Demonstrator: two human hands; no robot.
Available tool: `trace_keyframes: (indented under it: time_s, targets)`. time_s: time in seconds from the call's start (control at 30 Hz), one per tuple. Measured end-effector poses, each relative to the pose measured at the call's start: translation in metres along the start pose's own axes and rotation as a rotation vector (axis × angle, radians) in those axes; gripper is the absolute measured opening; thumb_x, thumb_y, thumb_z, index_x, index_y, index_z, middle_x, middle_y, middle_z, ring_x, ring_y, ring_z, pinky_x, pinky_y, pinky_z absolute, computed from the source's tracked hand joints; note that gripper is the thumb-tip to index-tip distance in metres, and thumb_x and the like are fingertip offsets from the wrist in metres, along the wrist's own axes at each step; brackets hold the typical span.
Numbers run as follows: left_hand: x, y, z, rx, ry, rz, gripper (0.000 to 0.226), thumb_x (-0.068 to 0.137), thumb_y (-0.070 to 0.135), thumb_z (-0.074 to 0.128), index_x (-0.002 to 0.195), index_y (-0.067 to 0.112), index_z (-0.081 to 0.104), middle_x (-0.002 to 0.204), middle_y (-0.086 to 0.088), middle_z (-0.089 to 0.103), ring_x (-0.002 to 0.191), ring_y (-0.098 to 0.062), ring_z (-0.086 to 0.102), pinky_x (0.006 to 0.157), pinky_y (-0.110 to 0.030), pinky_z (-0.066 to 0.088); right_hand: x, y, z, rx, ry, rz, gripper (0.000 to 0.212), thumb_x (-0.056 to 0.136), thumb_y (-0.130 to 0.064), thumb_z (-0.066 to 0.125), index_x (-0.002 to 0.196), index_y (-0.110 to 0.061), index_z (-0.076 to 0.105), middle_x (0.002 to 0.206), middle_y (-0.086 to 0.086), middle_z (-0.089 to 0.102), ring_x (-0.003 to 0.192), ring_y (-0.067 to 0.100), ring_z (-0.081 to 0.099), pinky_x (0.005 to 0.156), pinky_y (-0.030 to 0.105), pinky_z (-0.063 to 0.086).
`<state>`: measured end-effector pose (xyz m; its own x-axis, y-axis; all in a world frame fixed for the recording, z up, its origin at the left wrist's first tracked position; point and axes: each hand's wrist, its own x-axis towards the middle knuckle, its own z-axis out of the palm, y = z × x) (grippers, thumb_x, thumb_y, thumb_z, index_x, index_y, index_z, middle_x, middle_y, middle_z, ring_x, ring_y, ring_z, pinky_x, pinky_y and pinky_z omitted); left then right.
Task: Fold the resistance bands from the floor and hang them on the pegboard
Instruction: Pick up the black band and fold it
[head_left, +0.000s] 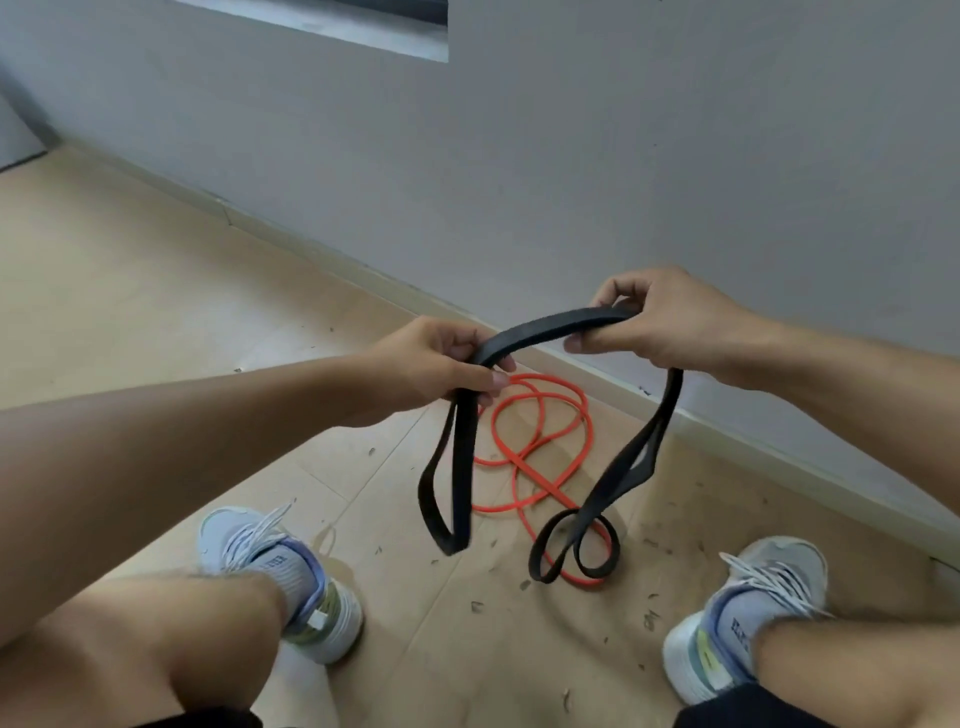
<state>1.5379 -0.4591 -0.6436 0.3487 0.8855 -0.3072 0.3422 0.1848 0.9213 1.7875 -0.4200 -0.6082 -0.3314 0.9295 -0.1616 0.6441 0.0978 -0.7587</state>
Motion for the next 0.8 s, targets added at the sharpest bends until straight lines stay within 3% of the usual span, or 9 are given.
trace_keyframes:
  time_s: [0.17,0.27,0.4,0.6,0.73,0.8]
  targets:
    - [-0.007,0.001,-0.005,0.008,-0.011,-0.022,0.022,0.092,0.012,0.071,0.114,0.014,0.074,0.108,-0.02,0.075,0.095,-0.029,0.073,0.087,-0.032,0.059,-0.009,0.007,0.0,-0.022,-0.113,-0.003,0.034,0.075,-0.043,0.087,0.094,-0.019,0.074,0.061,-0.011,0.06,0.048,0.0,0.048,0.052,0.016,0.034]
    - [-0.009,0.003,-0.004,0.026,-0.031,-0.028,0.027,0.087,0.015,0.075,0.114,0.013,0.074,0.107,-0.022,0.075,0.095,-0.034,0.073,0.086,-0.033,0.059,-0.015,0.008,0.0,0.067,-0.159,-0.053,0.031,0.078,-0.046,0.08,0.091,-0.018,0.076,0.064,-0.004,0.062,0.054,0.01,0.053,0.056,0.027,0.043]
    - [-0.011,0.007,-0.003,0.039,-0.04,-0.031,0.027,0.085,0.013,0.077,0.111,0.011,0.073,0.1,-0.014,0.078,0.093,-0.03,0.075,0.077,-0.025,0.057,-0.021,0.011,-0.003,0.149,-0.17,-0.094,0.019,0.08,-0.044,0.075,0.087,-0.028,0.081,0.081,0.012,0.074,0.07,0.02,0.069,0.076,0.034,0.057]
    - [-0.016,0.01,-0.002,0.051,-0.162,-0.01,0.033,0.085,0.021,0.077,0.115,0.005,0.075,0.108,-0.017,0.077,0.102,-0.032,0.074,0.083,-0.028,0.056,-0.029,0.013,-0.006,0.288,-0.254,-0.052,0.015,0.08,-0.042,0.071,0.084,-0.033,0.083,0.094,0.007,0.078,0.085,0.021,0.074,0.088,0.034,0.061]
    - [-0.019,0.012,0.001,0.087,-0.189,-0.037,0.033,0.087,0.031,0.073,0.106,0.004,0.078,0.093,-0.013,0.075,0.082,-0.02,0.068,0.065,-0.015,0.05,-0.033,0.013,-0.006,0.321,-0.307,-0.035,0.02,0.074,-0.042,0.074,0.086,-0.03,0.084,0.089,0.003,0.077,0.082,0.019,0.071,0.089,0.035,0.058]
    - [-0.02,0.013,0.002,0.091,-0.209,-0.054,0.034,0.087,0.033,0.071,0.106,0.006,0.079,0.097,-0.013,0.076,0.085,-0.018,0.068,0.068,-0.015,0.05,-0.034,0.013,-0.005,0.333,-0.316,-0.033,0.021,0.072,-0.044,0.075,0.084,-0.029,0.083,0.087,0.006,0.076,0.082,0.02,0.071,0.094,0.041,0.057]
